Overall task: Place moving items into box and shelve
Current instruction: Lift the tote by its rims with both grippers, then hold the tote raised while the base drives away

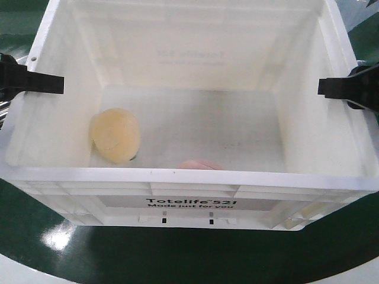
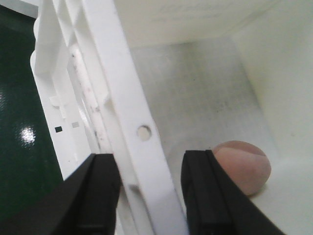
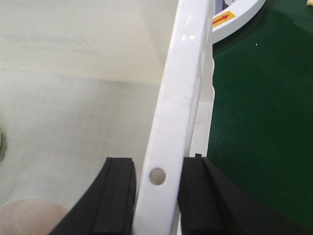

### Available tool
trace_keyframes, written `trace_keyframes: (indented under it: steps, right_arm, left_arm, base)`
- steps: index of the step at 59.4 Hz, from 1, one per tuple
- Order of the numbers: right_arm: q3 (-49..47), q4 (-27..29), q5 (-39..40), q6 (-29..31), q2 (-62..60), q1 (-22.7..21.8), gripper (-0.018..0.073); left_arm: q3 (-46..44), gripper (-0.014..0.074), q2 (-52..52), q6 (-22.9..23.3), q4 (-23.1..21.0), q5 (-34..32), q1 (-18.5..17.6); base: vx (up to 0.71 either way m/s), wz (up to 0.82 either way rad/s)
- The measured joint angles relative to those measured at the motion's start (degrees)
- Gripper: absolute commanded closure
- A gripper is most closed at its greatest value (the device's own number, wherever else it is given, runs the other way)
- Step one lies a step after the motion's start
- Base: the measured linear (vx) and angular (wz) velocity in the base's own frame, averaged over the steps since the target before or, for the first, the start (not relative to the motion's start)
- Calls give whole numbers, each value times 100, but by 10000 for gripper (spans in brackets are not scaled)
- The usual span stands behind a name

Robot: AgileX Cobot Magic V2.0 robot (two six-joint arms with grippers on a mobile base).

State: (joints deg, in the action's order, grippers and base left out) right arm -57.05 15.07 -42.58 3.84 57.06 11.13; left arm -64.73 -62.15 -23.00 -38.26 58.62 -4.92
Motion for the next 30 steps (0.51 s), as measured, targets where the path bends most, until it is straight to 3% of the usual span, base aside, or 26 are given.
trace_keyframes:
  steps: [30]
  right_arm:
    - [0, -160, -218, -29, -469, 0, 565]
  left_arm:
    - [-15, 603, 160, 1, -38, 341, 0]
  base:
    - [0, 0]
